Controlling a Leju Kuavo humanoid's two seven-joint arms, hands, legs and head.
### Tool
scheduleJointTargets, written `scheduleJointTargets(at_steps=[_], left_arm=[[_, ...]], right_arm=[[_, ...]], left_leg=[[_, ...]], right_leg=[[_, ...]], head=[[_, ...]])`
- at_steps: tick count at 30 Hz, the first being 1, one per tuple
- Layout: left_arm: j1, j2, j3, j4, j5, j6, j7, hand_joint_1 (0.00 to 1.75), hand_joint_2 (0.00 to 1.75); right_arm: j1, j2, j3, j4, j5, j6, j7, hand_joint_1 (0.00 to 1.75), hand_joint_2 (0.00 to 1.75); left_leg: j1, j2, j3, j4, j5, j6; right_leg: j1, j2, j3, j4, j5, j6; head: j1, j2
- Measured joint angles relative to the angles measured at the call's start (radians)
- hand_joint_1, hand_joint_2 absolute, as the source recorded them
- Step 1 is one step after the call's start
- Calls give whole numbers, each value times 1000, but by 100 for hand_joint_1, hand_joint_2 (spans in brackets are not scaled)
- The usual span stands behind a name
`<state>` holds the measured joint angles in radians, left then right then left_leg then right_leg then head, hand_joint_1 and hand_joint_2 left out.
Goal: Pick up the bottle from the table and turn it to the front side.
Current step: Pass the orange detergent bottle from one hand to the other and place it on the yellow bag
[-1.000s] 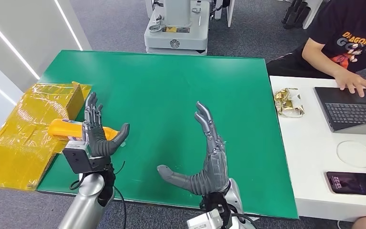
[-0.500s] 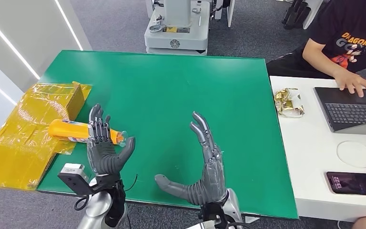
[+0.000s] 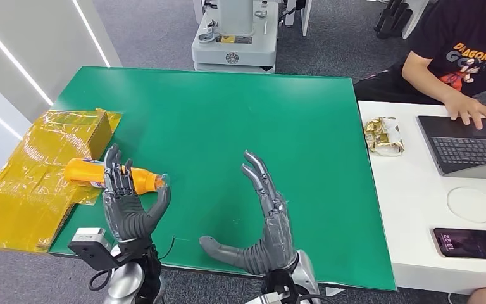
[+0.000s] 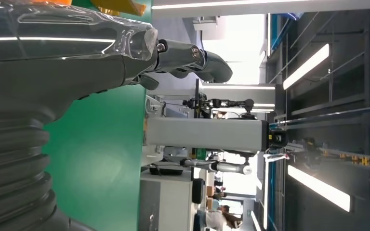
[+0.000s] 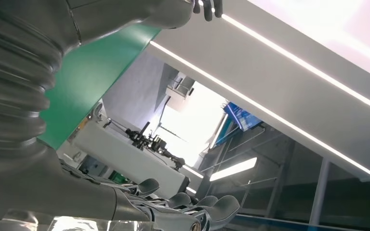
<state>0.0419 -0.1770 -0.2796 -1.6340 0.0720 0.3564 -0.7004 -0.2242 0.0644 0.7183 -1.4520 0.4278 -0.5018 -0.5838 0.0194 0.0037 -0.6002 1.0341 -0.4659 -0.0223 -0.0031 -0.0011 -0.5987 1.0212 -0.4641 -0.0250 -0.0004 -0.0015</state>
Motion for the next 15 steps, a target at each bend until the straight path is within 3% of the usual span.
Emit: scheduleJointTargets(at_steps=[15], left_arm=[[14,-18,50,-7,23,-50,0,0,175]], right_arm=[[-31,29,0,42,-9,21,-20,0,175]], left_leg=[[0,0,0,0,0,0]], right_leg=[[0,0,0,0,0,0]], head=[[0,0]])
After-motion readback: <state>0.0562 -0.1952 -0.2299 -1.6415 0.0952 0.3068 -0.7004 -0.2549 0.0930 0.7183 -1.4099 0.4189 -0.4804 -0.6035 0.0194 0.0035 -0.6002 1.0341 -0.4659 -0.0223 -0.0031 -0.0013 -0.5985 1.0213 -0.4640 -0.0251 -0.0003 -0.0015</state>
